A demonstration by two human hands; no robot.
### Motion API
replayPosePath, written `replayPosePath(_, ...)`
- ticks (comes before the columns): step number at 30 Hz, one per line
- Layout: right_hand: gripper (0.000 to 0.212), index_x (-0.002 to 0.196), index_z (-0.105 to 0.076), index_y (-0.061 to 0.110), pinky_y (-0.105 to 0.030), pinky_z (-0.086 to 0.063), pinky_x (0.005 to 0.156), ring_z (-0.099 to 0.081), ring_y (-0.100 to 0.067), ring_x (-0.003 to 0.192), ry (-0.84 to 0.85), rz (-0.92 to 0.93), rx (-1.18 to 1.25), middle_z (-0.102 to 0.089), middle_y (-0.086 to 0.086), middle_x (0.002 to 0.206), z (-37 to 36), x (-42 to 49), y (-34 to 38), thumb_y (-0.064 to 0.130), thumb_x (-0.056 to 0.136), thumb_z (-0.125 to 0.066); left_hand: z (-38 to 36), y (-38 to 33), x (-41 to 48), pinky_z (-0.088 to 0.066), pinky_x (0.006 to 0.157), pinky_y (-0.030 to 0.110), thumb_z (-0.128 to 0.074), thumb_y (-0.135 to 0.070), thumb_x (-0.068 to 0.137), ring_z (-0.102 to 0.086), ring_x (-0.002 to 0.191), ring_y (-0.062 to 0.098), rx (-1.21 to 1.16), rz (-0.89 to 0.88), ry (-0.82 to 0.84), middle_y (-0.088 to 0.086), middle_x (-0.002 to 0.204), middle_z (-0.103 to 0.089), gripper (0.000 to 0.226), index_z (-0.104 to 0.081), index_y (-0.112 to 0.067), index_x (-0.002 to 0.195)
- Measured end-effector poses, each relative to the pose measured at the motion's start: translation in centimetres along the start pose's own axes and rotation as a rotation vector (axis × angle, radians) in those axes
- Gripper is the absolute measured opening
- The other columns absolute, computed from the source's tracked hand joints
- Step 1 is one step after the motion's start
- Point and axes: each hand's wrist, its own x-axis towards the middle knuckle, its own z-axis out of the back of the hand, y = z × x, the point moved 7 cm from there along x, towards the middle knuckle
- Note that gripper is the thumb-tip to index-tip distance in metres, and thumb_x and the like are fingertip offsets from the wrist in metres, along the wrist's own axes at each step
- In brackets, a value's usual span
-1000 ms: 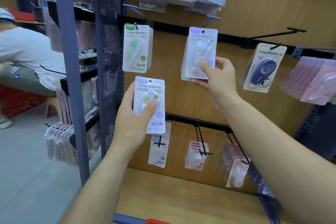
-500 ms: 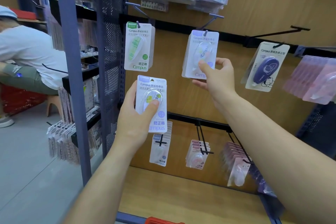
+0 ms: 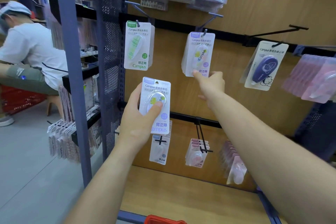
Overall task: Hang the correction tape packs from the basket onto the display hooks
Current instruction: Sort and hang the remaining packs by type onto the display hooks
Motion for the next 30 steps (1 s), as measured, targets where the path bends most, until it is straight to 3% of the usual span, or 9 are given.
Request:
replayPosePath(2, 0.054, 0.133, -0.048, 0.019, -0.038, -0.055, 0.085, -0.059, -0.011, 0.089, -0.008, 0.080, -0.038, -0.050, 0.005, 0.127, 0.3, -2.5, -0.5, 0.045, 0.091, -0.071, 0.0, 0.1, 0.0, -0.059, 0.076, 0.019, -0.069, -0.015, 0.096, -0.069, 0.105, -0.001, 0.001, -0.001, -0.003, -0.014, 0.122, -0.070, 0.053, -0.052, -0.031, 0.144)
replayPosePath(5, 0.017, 0.112, -0.065, 0.022, -0.039, -0.059, 0.084, -0.072, -0.025, 0.101, 0.297, 0.106, 0.105, -0.072, 0.001, 0.109, -1.5, -7.0, -1.3, 0.035, 0.099, -0.064, -0.1, 0.2, 0.0, -0.057, 0.079, 0.020, -0.071, -0.014, 0.095, -0.069, 0.106, -0.002, 0.007, -0.004, -0.015, -0.014, 0.123, -0.070, 0.054, -0.052, -0.029, 0.143)
replayPosePath(8, 0.019, 0.115, -0.067, 0.017, -0.033, -0.061, 0.075, -0.076, -0.021, 0.095, 0.566, 0.101, 0.147, -0.078, -0.003, 0.103, -3.2, -10.5, -1.7, 0.029, 0.101, -0.063, -0.2, 0.5, -0.1, -0.059, 0.091, 0.033, -0.073, -0.012, 0.093, -0.069, 0.110, 0.003, 0.009, -0.001, -0.039, -0.011, 0.125, -0.070, 0.054, -0.054, -0.028, 0.141)
replayPosePath(11, 0.024, 0.117, -0.066, 0.013, -0.035, -0.062, 0.082, -0.077, -0.018, 0.095, 0.632, 0.093, 0.172, -0.079, -0.004, 0.104, -3.4, -11.4, -2.2, 0.025, 0.097, -0.071, -0.1, 0.6, -0.2, -0.059, 0.096, 0.044, -0.075, -0.013, 0.091, -0.069, 0.113, 0.008, -0.001, 0.011, -0.058, -0.007, 0.129, -0.069, 0.061, -0.050, -0.025, 0.146)
replayPosePath(15, 0.021, 0.108, -0.071, 0.008, -0.038, -0.063, 0.085, -0.077, -0.025, 0.097, 0.691, 0.052, 0.195, -0.079, -0.011, 0.103, -3.4, -11.5, -2.9, 0.024, 0.094, -0.074, -0.4, 0.5, -0.5, -0.061, 0.092, 0.040, -0.077, -0.016, 0.090, -0.069, 0.111, 0.004, 0.022, 0.004, -0.031, -0.007, 0.131, -0.067, 0.067, -0.046, -0.024, 0.149)
replayPosePath(19, 0.008, 0.104, -0.067, 0.008, -0.030, -0.060, 0.063, -0.078, -0.022, 0.085, 0.571, 0.011, 0.279, -0.079, -0.008, 0.099, -2.7, -10.3, -2.7, 0.014, 0.098, -0.067, -0.1, 0.5, -0.3, -0.054, 0.104, 0.044, -0.074, -0.027, 0.094, -0.063, 0.121, 0.003, 0.064, -0.003, -0.054, -0.013, 0.135, -0.063, 0.053, -0.048, -0.038, 0.139)
replayPosePath(23, 0.006, 0.104, -0.064, 0.013, -0.042, -0.063, 0.074, -0.078, -0.023, 0.091, 0.276, 0.114, 0.355, -0.079, -0.004, 0.104, 0.4, -6.2, 0.0, 0.012, 0.098, -0.064, 0.9, 0.3, 0.3, -0.055, 0.101, 0.049, -0.065, -0.008, 0.097, -0.067, 0.114, 0.008, 0.105, 0.000, -0.091, -0.010, 0.128, -0.067, 0.056, -0.048, -0.048, 0.131)
replayPosePath(26, 0.006, 0.104, -0.061, 0.017, -0.036, -0.062, 0.069, -0.078, -0.016, 0.089, 0.163, 0.226, 0.344, -0.078, 0.003, 0.103, 2.2, -3.9, 3.2, 0.016, 0.099, -0.064, 0.9, -0.1, 0.4, -0.057, 0.095, 0.051, -0.072, -0.024, 0.087, -0.071, 0.104, 0.011, 0.124, -0.001, -0.086, -0.009, 0.117, -0.071, 0.065, -0.043, -0.042, 0.142)
replayPosePath(30, 0.006, 0.104, -0.063, 0.019, -0.042, -0.065, 0.078, -0.077, -0.012, 0.086, 0.097, 0.276, 0.340, -0.077, 0.006, 0.099, 3.0, -2.1, 5.3, 0.018, 0.099, -0.065, 0.4, -0.4, 0.4, -0.058, 0.095, 0.050, -0.075, -0.031, 0.081, -0.073, 0.101, 0.010, 0.110, 0.012, -0.079, -0.010, 0.112, -0.074, 0.069, -0.044, -0.035, 0.143)
